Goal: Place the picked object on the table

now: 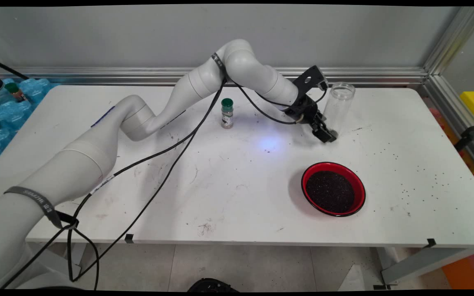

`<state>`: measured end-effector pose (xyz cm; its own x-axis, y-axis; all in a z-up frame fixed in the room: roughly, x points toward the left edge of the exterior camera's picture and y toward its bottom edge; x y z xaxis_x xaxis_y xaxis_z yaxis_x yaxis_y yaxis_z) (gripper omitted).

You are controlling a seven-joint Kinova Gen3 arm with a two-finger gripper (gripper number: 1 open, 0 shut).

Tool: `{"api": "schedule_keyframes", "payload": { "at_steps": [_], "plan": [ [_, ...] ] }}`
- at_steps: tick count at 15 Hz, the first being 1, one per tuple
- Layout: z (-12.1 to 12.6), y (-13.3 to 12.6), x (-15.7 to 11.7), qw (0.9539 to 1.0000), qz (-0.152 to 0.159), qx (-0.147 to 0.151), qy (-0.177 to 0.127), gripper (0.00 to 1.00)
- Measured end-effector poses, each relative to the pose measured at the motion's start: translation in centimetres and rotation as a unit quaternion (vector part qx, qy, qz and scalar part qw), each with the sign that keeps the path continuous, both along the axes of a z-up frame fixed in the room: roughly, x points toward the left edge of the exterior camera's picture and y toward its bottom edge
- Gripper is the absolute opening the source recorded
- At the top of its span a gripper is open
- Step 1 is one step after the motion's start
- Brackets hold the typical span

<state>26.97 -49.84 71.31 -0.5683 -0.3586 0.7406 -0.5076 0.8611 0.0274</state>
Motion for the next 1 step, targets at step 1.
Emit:
{"api": "schedule_keyframes", "payload": {
  "at_steps": [1],
  "plan": [
    [-0.08, 0.09, 0.09, 1.0000, 0.001, 0.003, 0.001, 1.00]
  ]
}}
